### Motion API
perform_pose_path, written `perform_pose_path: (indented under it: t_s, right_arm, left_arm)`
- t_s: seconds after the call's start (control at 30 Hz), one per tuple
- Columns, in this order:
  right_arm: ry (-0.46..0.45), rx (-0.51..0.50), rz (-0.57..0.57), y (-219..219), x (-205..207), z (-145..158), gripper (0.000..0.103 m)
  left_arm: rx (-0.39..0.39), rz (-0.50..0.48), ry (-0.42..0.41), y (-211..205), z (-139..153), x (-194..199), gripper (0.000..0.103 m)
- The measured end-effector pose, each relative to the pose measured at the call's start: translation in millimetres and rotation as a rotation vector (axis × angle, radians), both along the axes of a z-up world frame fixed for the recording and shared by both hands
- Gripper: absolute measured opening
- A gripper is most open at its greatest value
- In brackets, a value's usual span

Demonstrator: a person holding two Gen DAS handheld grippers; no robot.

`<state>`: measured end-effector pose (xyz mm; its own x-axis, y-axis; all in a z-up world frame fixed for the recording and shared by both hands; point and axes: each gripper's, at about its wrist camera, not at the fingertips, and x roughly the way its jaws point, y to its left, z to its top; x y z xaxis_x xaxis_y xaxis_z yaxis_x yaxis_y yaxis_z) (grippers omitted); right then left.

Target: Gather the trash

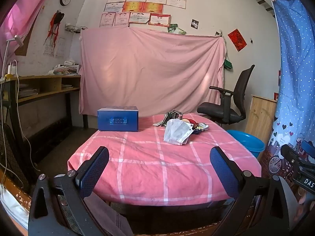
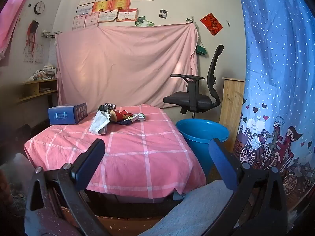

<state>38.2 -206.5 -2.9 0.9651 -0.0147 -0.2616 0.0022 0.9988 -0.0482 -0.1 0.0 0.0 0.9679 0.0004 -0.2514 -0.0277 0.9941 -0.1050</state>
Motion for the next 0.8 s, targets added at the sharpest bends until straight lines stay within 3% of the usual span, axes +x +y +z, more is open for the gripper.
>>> perform_pose_path:
  t_s: [0.8]
  right_arm:
    - [-0.002, -0.001, 0.0, 0.2, 0.4, -1.0, 0.103]
  left_arm:
    - [0.006, 0.0, 0.0, -0.2, 0.1, -0.1, 0.101]
